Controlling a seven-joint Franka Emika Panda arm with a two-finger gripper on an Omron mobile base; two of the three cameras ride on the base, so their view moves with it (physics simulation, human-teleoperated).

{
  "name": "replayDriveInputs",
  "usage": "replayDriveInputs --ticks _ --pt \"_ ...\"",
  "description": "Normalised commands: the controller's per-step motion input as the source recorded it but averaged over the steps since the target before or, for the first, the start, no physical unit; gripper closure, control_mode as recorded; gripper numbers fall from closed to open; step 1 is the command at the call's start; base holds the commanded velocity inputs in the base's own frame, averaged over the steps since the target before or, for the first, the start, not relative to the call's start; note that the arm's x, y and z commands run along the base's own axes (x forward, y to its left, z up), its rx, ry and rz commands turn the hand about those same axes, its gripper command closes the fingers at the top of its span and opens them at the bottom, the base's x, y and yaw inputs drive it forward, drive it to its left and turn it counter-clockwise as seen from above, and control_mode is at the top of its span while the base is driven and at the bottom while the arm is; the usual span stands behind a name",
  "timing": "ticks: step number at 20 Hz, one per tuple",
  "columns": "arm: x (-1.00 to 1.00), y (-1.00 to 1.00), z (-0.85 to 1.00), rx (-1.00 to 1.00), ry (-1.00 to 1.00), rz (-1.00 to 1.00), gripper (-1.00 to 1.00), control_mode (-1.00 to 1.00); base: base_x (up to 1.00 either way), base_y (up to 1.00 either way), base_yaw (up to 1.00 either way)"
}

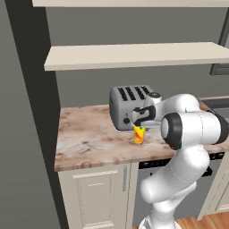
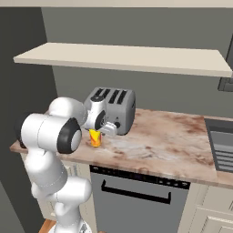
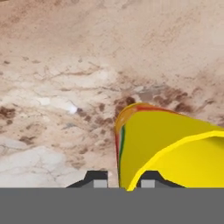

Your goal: Place the pitcher and cup on the dining counter for serving.

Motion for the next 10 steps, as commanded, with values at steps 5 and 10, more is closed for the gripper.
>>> replayDriveInputs --ticks 5,10 --pt "-0.06 0.00 0.01 0.00 -0.02 0.00 1.00 -1.00 0.00 0.00 0.00" --pt "-0.28 0.01 0.28 0.00 -0.18 0.01 1.00 -1.00 0.00 0.00 0.00"
